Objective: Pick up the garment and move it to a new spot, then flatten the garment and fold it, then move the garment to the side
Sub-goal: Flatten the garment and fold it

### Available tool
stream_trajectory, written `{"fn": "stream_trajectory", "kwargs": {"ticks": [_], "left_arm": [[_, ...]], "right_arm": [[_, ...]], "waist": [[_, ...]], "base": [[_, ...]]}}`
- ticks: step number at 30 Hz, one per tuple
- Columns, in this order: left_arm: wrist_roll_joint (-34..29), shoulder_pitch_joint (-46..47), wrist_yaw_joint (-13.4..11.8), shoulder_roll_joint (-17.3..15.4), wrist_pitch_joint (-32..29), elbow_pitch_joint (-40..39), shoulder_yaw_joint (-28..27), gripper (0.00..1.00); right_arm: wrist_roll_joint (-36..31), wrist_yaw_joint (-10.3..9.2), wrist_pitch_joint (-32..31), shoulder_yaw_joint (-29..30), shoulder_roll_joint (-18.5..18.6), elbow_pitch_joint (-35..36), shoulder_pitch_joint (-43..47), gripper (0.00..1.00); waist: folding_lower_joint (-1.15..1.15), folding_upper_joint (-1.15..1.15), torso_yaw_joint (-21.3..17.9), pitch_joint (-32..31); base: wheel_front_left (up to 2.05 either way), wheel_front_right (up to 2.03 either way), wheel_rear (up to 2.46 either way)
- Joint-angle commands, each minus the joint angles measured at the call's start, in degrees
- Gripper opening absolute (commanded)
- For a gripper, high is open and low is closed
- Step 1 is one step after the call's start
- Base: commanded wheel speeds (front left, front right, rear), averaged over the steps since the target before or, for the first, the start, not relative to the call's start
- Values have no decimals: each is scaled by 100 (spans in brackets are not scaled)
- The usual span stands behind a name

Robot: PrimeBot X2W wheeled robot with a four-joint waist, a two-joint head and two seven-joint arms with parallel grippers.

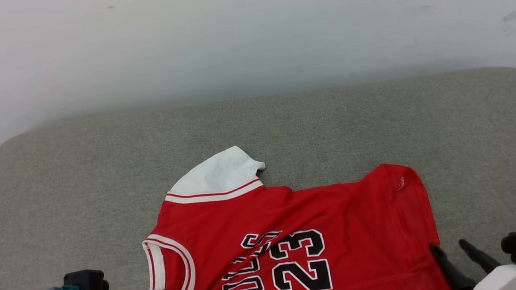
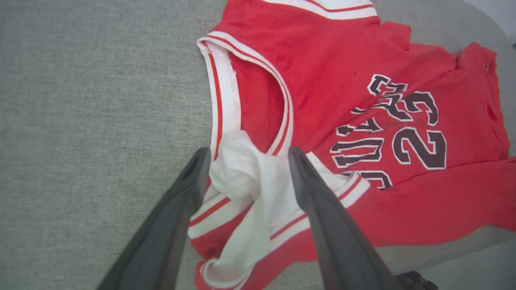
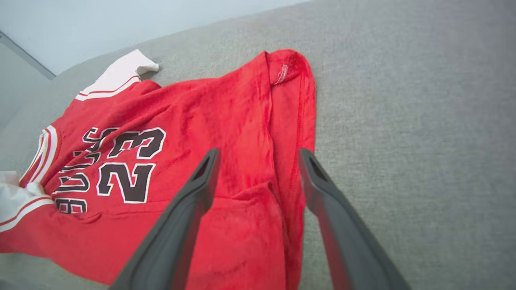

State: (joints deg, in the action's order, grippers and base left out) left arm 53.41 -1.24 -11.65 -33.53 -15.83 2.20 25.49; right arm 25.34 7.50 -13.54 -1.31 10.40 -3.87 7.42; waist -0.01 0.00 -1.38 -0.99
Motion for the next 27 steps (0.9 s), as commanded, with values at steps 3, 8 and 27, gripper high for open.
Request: {"fn": "stream_trajectory", "kwargs": {"ticks": [3, 8, 27], "left_arm": [[-137, 190, 64, 61, 230, -63, -15, 100], [-714, 528, 2, 215, 1055, -35, -22, 100], [-1101, 3397, 861, 429, 763, 1400, 180, 100]], "right_arm": [[-378, -1, 286, 197, -175, 158, -86, 100], [-948, -2, 626, 404, -400, 509, -167, 100], [-1254, -2, 1064, 181, -682, 1332, -1380, 100]], "waist": [[1, 0, -29, -17], [1, 0, -124, 23], [1, 0, -1026, 1905]], "base": [[0, 0, 0], [0, 0, 0], [0, 0, 0]]}}
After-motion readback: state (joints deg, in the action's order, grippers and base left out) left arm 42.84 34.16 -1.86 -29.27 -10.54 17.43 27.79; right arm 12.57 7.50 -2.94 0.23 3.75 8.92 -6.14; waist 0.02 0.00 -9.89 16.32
